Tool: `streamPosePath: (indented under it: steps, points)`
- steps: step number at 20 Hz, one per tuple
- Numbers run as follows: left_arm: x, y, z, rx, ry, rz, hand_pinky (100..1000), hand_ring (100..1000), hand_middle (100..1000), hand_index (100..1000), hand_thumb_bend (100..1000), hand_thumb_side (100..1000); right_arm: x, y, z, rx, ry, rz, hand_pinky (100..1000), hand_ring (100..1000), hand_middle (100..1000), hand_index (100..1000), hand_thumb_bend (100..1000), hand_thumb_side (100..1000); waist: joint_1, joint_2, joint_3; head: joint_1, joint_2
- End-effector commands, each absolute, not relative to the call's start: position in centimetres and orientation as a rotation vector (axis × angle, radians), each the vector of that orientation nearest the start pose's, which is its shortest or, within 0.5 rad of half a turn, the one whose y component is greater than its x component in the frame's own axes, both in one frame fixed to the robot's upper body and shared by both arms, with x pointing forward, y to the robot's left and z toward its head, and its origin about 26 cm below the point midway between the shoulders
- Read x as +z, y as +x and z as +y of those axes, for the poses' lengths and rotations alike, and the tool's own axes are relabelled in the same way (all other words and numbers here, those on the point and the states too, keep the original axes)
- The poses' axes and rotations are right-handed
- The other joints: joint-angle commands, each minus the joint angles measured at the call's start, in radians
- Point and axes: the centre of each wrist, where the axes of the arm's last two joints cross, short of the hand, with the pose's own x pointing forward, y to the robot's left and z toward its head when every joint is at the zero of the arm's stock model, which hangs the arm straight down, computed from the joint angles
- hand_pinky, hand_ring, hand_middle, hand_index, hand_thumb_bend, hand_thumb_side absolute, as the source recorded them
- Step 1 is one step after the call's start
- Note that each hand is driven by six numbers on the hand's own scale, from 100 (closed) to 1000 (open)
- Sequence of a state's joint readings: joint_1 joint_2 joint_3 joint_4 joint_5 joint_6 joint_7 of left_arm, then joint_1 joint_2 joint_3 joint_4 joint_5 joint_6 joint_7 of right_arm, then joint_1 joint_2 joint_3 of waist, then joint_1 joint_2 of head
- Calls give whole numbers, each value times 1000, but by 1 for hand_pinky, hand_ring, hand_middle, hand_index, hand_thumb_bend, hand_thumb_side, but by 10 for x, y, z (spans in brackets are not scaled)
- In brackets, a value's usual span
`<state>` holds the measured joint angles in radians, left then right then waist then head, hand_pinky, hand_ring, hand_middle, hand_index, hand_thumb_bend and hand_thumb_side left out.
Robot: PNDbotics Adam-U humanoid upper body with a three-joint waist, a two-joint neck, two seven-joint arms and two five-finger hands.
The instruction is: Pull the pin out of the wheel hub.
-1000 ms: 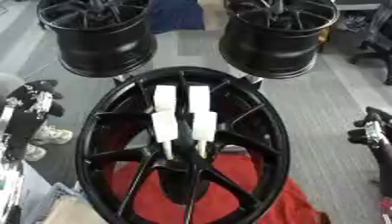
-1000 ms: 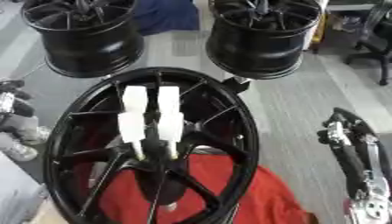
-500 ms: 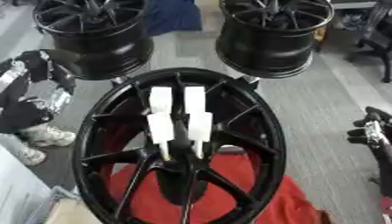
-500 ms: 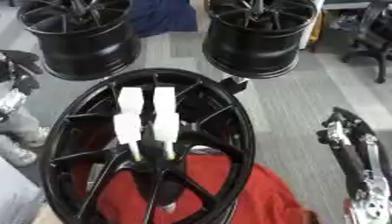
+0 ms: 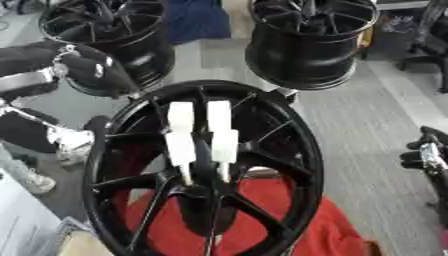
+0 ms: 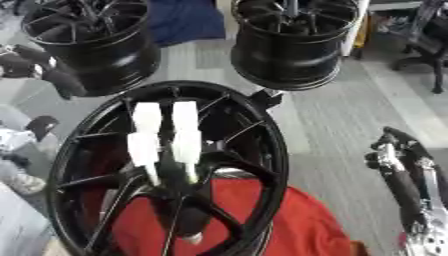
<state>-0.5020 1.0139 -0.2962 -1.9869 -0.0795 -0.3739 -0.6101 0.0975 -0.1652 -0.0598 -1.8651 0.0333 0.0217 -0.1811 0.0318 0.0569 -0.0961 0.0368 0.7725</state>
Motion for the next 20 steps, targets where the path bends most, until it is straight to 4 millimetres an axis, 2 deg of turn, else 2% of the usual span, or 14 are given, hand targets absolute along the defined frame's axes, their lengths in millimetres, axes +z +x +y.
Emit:
streamPosePath:
  steps: [1,4,9,16,20]
  points:
    - [288,296,275,2687,-342,2070,714,670,729,844,193,225,59,249,-296,-6,-369,-1776,582,572,571,806,100,571,1,-8,-4,5,-2]
    - [287,302,268,2709,-310,1954,711,663,727,848,212,225,59,249,-297,-4,-370,-1776,582,572,571,806,100,571,3,-9,-6,8,-2]
    - [278,317,258,2758,-268,1884,701,648,724,850,243,219,58,248,-297,-2,-368,-1772,582,572,572,806,100,571,2,-12,-4,11,-2]
    - [273,336,244,2779,-292,1907,698,653,741,862,259,329,57,248,-297,-4,-367,-1767,582,572,571,805,100,571,-1,-13,-1,14,-2]
    - [271,341,233,2779,-288,1891,702,656,744,863,266,278,57,247,-297,-5,-368,-1767,582,572,572,805,100,572,-1,-13,-2,14,-2]
